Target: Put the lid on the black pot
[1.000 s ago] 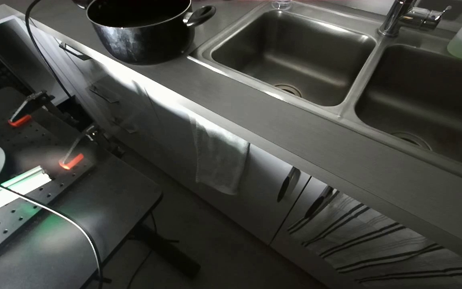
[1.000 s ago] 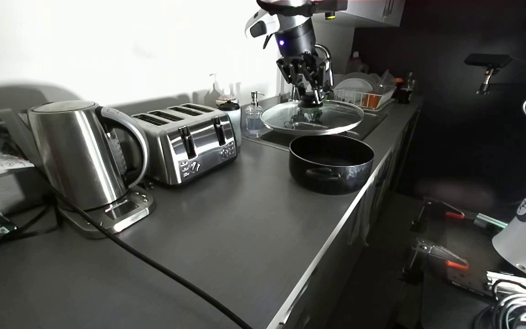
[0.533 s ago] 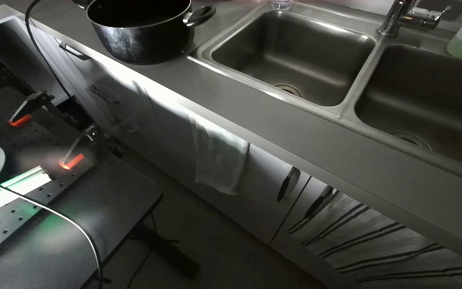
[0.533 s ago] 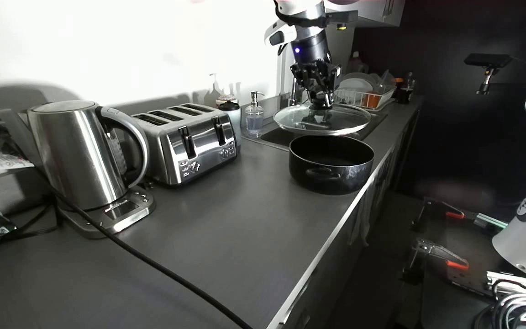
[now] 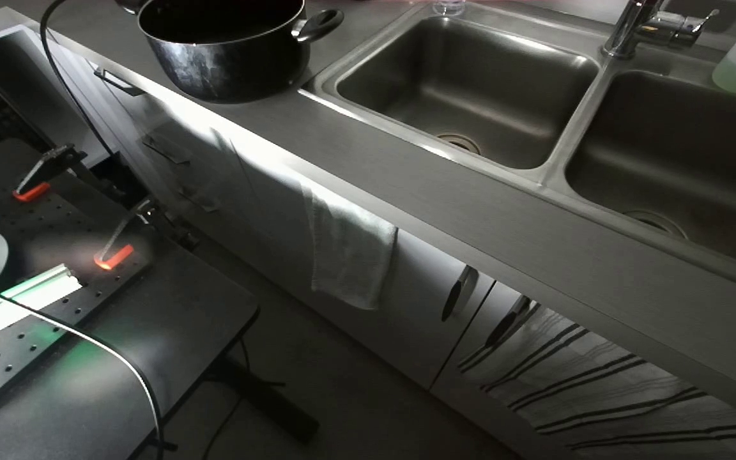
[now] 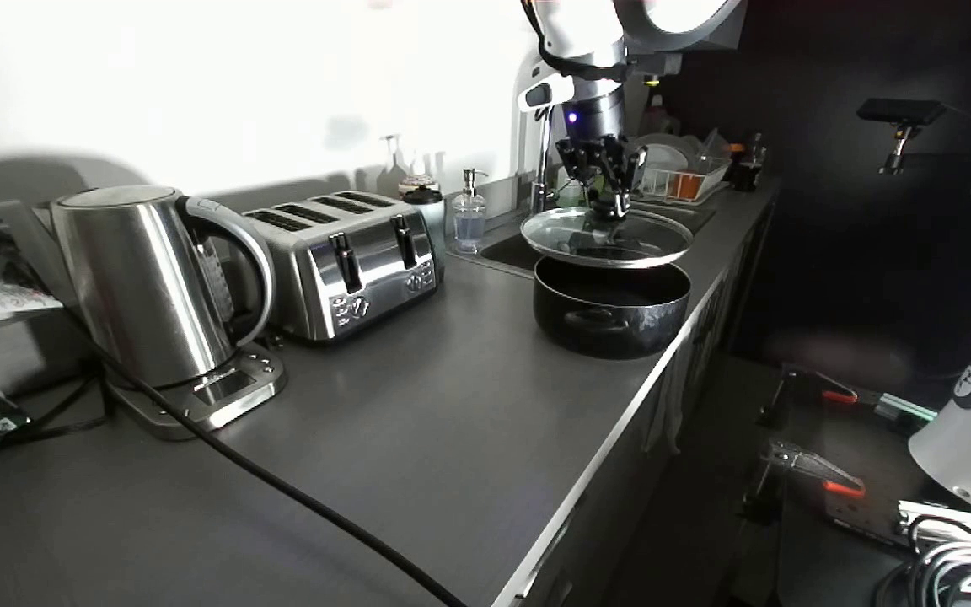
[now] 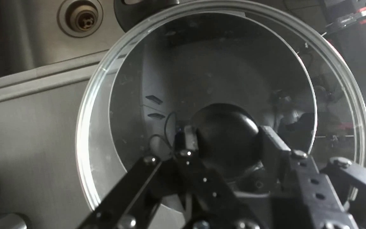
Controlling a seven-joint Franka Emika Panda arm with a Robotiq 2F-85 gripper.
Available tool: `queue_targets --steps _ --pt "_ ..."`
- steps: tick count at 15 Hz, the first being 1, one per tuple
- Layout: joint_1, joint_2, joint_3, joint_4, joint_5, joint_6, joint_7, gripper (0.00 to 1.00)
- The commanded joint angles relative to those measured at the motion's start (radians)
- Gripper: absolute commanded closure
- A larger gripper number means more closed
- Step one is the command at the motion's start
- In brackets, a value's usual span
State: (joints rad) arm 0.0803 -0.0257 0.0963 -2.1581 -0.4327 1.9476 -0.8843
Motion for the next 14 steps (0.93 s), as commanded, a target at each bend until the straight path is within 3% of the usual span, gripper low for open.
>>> queue_targets --steps 1,6,14 --pt "-0.007 -0.065 -0.016 -0.085 -0.035 0.081 0.030 0.75" --pt "-0.012 -0.072 -0.026 -0.133 -0.057 0.145 0.070 0.75" --pt "-0.015 -0.040 -0.028 -0.127 -0.072 0.145 0.122 0.75"
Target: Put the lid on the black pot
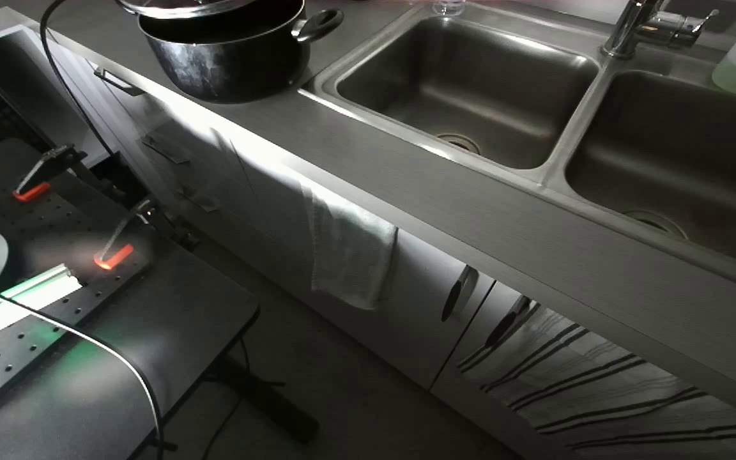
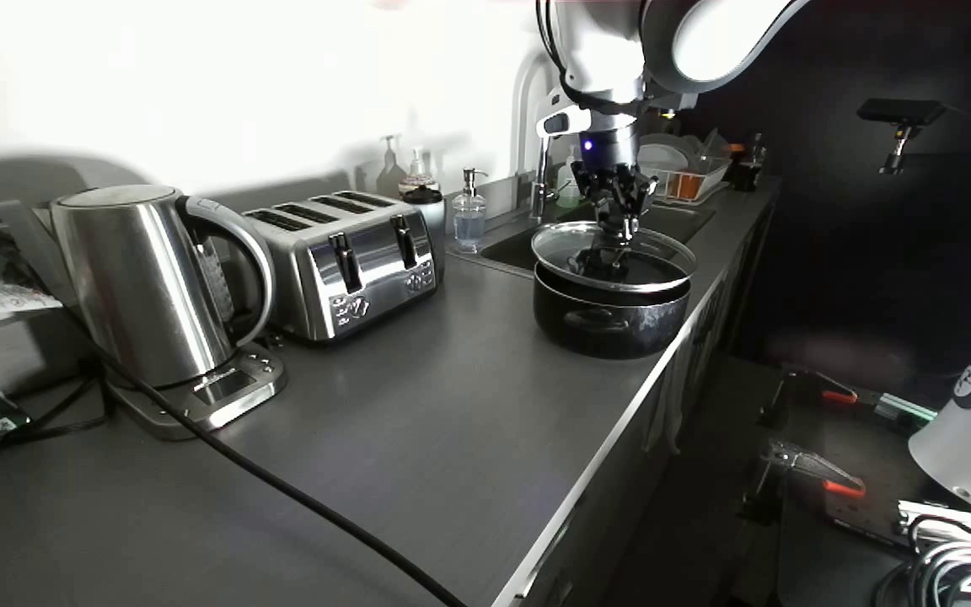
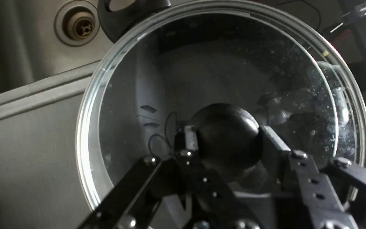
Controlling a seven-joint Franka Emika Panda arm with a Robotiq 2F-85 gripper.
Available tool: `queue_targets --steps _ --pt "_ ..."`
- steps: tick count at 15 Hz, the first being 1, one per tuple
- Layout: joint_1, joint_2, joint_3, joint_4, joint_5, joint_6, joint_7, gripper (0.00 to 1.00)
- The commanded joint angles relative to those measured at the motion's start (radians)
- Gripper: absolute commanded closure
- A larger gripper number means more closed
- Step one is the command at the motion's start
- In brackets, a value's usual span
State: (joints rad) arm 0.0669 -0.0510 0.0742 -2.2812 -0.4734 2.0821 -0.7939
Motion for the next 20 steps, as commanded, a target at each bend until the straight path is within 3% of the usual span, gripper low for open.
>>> queue_targets --steps 1,20 --pt "-0.003 -0.010 -0.006 0.000 -0.030 0.008 0.037 0.75" --pt "-0.009 0.104 -0.008 0.085 -0.016 -0.020 0.101 0.75"
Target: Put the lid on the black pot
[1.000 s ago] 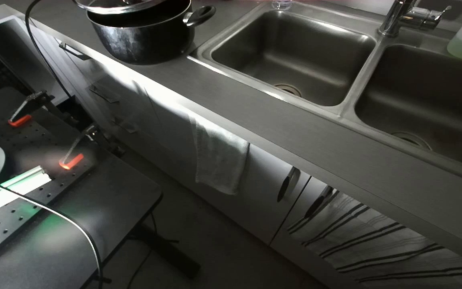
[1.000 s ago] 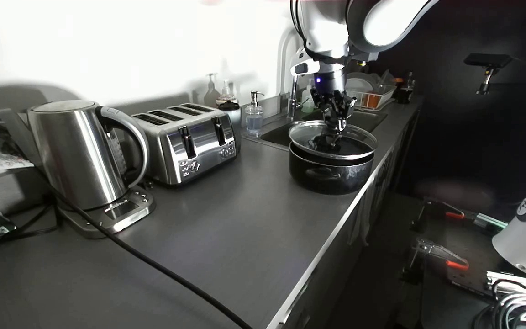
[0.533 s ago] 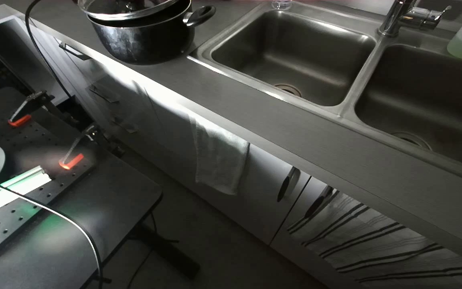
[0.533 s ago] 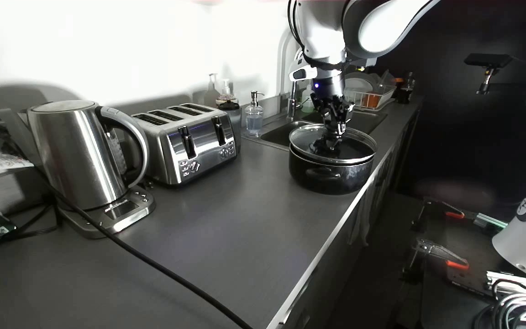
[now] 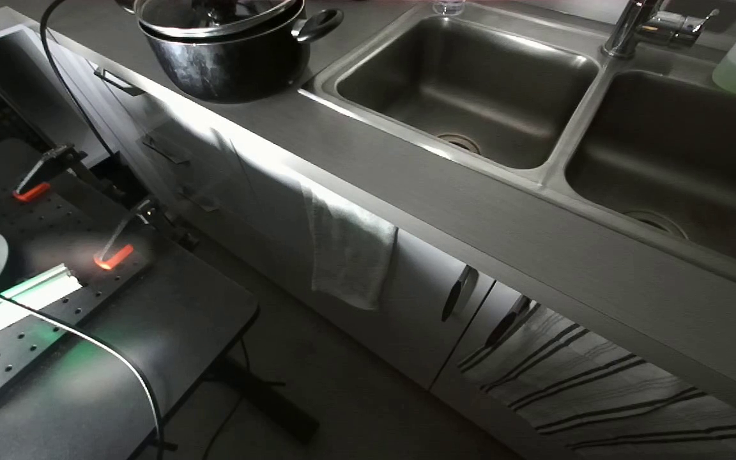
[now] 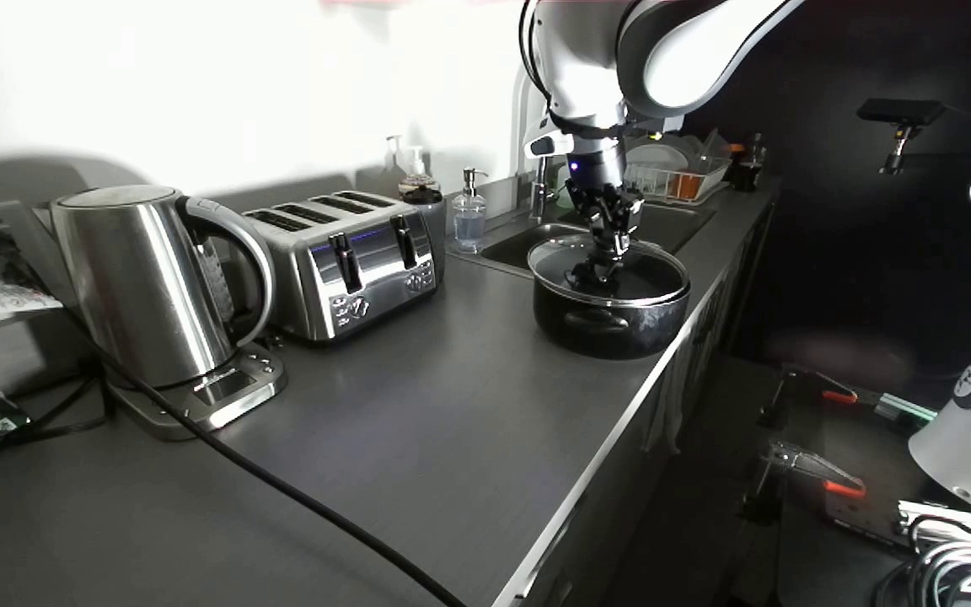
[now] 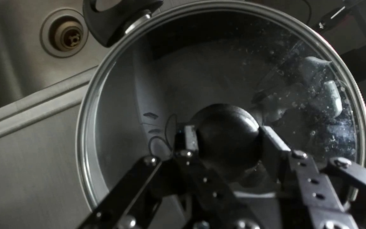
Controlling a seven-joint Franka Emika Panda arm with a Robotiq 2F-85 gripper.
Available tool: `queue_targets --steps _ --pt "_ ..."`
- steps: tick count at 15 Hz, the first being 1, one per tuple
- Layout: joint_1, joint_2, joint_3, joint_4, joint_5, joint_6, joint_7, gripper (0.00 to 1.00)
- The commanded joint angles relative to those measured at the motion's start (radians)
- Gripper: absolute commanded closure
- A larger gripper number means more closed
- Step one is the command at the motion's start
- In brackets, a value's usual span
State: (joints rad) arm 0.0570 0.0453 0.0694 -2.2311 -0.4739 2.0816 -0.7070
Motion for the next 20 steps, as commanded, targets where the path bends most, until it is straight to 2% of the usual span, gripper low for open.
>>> queue_targets --steps 1,20 --pt "0.000 0.012 -0.003 0.040 -0.013 -0.022 0.013 0.75" --pt "-0.005 -0.035 -0.003 -0.004 0.043 -0.046 -0.035 0.75"
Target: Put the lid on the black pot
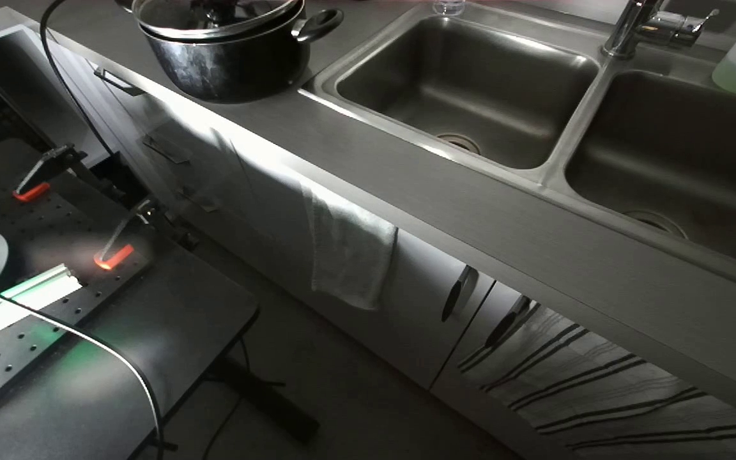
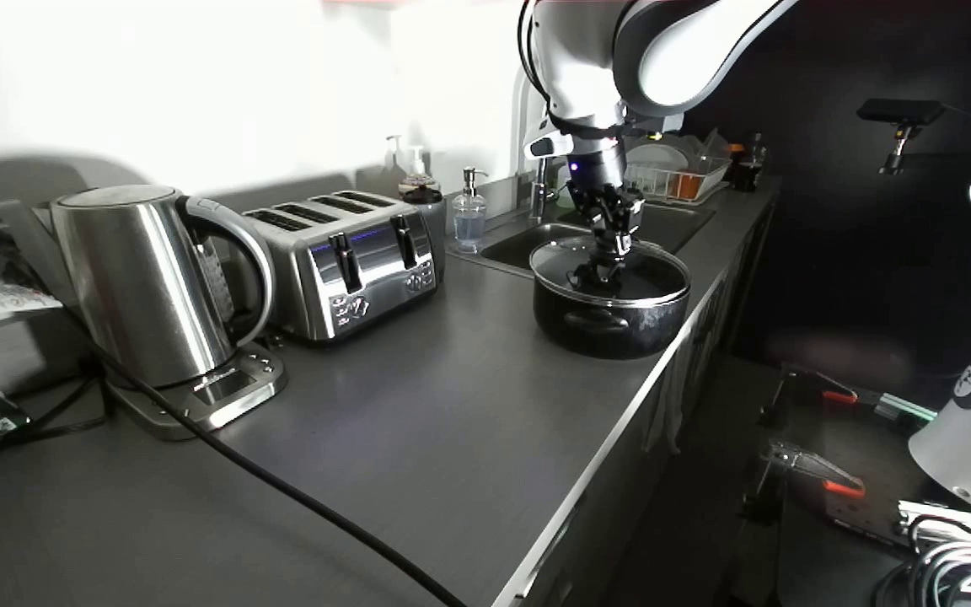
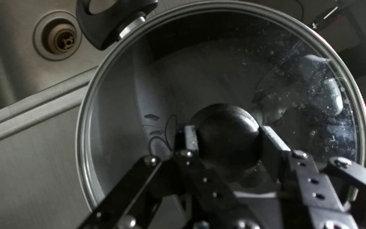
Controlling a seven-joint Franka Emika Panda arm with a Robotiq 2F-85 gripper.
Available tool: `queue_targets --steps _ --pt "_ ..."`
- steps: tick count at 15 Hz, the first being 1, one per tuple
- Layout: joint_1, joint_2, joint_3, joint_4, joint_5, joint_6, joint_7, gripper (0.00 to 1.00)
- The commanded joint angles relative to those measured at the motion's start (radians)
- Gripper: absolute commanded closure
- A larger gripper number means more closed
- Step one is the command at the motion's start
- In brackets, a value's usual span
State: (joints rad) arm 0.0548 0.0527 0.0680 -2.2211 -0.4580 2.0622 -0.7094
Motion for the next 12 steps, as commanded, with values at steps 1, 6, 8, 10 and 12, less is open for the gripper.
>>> queue_targets --steps 1,6,8,10,12 --pt "-0.003 -0.041 -0.002 -0.013 0.029 -0.029 -0.031 0.75" --pt "-0.005 -0.033 -0.004 -0.010 0.042 -0.038 -0.028 0.75" --pt "-0.008 -0.026 -0.005 -0.004 0.047 -0.040 -0.023 0.75" --pt "-0.010 -0.017 -0.007 0.004 0.052 -0.041 -0.016 0.75" --pt "-0.012 -0.007 -0.009 0.014 0.056 -0.045 -0.011 0.75"
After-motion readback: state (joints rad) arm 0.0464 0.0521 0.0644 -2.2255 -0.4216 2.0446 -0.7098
